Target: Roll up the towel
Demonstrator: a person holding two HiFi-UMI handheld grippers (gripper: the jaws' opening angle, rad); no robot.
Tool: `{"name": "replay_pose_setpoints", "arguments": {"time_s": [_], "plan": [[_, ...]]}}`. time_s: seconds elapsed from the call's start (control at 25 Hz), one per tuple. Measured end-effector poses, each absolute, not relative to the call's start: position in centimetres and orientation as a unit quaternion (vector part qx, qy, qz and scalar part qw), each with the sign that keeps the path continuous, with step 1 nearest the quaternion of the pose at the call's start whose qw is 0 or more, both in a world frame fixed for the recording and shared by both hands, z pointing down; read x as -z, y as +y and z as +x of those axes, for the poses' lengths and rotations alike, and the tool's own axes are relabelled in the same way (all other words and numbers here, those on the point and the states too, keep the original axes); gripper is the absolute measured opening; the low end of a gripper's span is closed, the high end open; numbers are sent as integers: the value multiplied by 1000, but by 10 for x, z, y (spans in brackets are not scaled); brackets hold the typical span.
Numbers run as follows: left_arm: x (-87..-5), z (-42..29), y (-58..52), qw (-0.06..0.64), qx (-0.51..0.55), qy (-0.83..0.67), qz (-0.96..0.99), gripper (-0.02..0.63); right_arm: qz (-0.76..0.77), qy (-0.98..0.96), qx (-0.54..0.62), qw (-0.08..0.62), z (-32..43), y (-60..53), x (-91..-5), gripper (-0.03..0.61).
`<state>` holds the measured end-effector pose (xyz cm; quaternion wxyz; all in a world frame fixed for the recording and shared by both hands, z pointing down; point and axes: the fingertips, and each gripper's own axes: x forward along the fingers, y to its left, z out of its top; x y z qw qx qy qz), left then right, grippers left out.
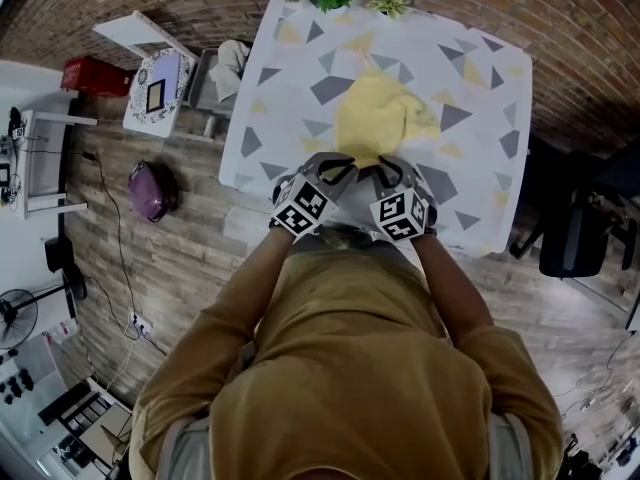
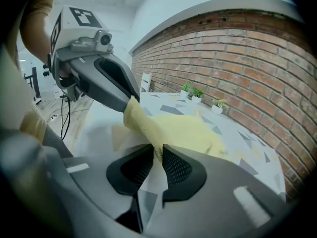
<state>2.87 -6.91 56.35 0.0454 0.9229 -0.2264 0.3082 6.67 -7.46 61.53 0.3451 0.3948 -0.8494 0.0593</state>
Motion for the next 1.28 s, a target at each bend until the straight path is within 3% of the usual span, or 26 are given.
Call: {"name": "replay_pose_setpoints", "arguments": {"time_s": [0.36,0.96,1.28], "plan": [[-565,19,-70,46,-302,-229,924,84,390,-847,-49,357,79,-82,-619,28],[-535,8,-65,68,-243,-195,948,84,294,-888,-137,326,78,-56,-555,18],[-569,-3,-41,42,-323,-163,931,84,271,-875,-146,372,71,-34,-588,21]]}}
